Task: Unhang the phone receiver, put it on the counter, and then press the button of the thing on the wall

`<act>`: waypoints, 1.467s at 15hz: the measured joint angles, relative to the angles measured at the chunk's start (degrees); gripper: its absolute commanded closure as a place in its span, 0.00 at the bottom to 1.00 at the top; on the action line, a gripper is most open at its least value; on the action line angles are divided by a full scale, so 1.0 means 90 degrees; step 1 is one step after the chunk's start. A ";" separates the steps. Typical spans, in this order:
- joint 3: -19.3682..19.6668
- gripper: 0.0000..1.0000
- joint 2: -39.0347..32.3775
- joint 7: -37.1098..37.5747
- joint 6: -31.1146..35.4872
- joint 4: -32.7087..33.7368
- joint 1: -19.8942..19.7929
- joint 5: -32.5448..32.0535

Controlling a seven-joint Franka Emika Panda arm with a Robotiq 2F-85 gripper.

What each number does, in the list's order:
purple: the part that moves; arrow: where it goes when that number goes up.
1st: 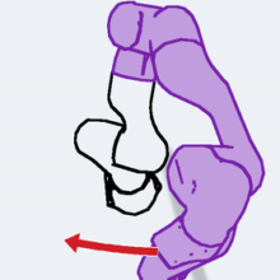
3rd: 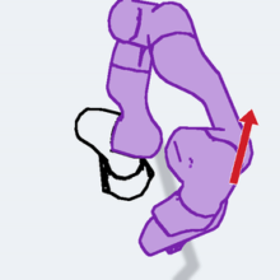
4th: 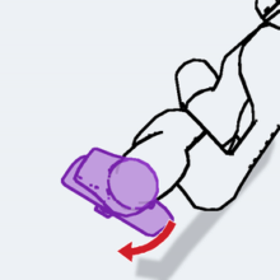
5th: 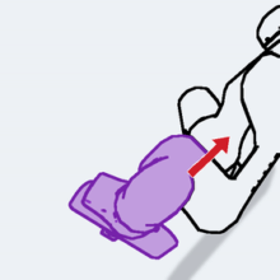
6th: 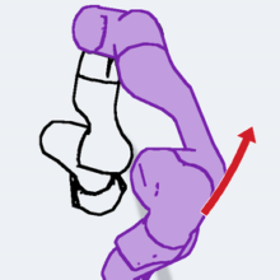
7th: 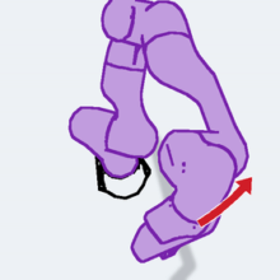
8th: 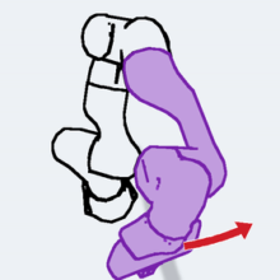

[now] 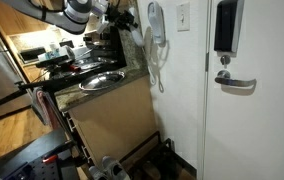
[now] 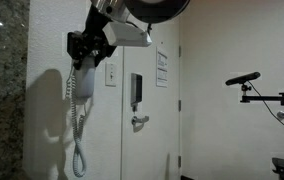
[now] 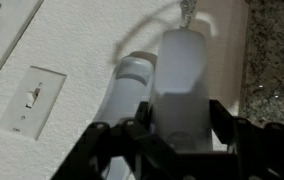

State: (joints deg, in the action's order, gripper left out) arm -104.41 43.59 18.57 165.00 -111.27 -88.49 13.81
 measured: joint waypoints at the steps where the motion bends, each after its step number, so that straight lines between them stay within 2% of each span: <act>1: -0.0030 0.62 0.0000 -0.0004 0.0000 -0.0001 -0.0009 0.0000; 8: -0.0364 0.62 0.0014 -0.0268 -0.0123 0.0275 -0.0026 -0.0160; 14: -0.0642 0.62 0.0016 -0.1141 -0.0523 0.0882 -0.0114 -0.0469; 22: -0.1657 0.62 0.0015 -0.2769 -0.1252 0.2102 -0.0937 -0.0509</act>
State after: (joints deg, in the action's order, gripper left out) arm -119.33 43.73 -6.35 153.74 -92.35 -96.93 9.23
